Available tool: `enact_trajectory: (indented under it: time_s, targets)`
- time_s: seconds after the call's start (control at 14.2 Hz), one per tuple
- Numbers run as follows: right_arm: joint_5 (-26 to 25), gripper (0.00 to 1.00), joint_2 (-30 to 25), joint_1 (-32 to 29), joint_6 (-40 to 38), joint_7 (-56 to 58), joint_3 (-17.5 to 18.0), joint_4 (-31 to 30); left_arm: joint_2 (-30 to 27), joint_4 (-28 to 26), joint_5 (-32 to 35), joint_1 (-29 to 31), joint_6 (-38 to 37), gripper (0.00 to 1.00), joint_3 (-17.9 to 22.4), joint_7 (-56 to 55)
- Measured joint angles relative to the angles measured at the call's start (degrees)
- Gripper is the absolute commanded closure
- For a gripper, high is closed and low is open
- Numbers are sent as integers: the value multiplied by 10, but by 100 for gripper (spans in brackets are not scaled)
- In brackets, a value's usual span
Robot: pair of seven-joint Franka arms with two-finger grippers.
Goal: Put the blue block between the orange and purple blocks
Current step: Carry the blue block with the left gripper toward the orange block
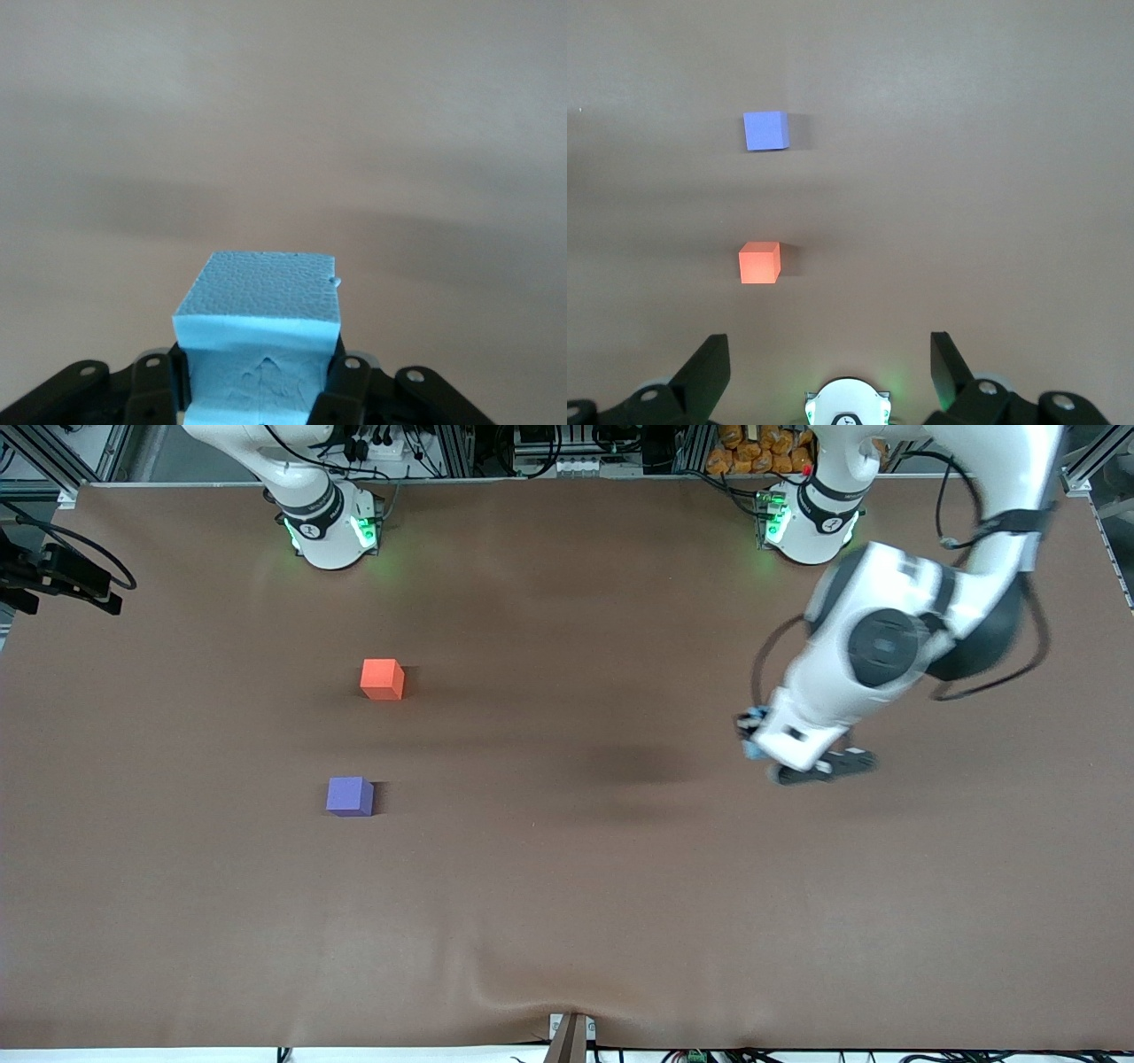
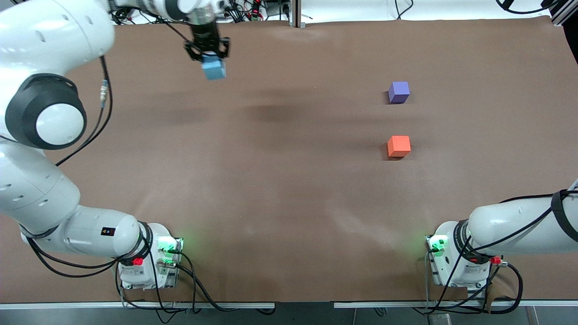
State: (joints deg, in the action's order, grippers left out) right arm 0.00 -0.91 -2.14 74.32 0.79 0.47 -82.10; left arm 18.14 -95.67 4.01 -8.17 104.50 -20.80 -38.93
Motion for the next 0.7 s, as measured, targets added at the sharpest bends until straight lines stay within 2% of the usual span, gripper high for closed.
enact_trajectory:
  time_s: [0.21,0.42,0.7]
  targets:
    - [0,0,0,0,0,0,0,0,39,30,-1,-86,0,88,-9,-89]
    - [0,0,0,0,0,0,0,0,113,81,-1,-171,11,88,-8,-146]
    - [0,0,0,0,0,0,-1,0,215,166,0,-282,66,87,23,-178]
